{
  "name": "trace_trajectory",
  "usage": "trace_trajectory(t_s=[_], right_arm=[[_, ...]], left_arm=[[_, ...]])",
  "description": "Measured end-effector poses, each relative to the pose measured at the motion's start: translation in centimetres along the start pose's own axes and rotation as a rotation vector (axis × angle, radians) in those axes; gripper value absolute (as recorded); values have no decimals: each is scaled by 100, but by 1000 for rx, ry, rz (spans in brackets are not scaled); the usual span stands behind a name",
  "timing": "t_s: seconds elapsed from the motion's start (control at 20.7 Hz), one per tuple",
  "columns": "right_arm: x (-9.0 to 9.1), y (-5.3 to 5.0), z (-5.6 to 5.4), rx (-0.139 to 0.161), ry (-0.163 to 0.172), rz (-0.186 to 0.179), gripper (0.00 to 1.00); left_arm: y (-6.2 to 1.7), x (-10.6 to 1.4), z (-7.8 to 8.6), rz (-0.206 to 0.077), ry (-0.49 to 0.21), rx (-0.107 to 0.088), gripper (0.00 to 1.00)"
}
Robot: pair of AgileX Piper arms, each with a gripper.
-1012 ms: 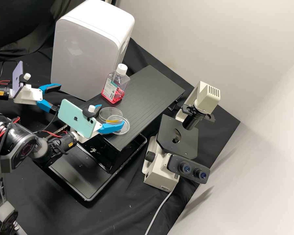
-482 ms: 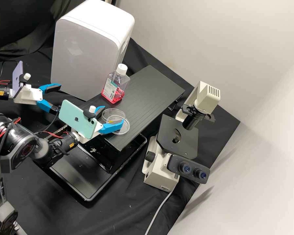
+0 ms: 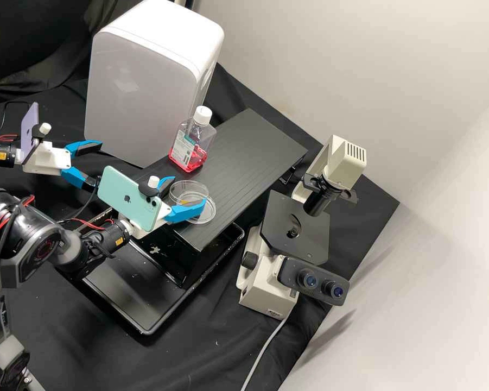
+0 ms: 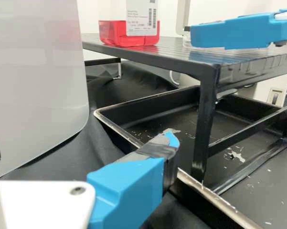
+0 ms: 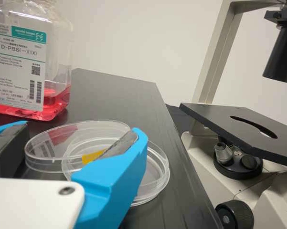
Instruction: Place the lid on the petri dish
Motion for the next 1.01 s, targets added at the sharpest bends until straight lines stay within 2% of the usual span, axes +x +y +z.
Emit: trace_trajectory(t_s=[0.19,0.24,0.48,0.63,0.72,0.92,1.01], right_arm=[[-32,68,-3,14,2,23,0],[-55,97,7,32,-1,32,0],[-156,263,86,88,-23,95,0],[-199,315,141,110,-36,120,0],[-219,300,156,110,-40,112,0],[-221,212,189,93,-41,67,0],[-222,196,188,90,-30,75,0]], left_arm=[[0,0,0,0,0,0,100],[0,0,0,0,0,0,100],[-2,1,7,-1,-2,0,100],[-8,3,28,-2,-9,1,100],[-9,3,35,-3,-11,2,100],[-9,3,35,-3,-11,2,100],[-11,1,35,-4,-11,2,100]])
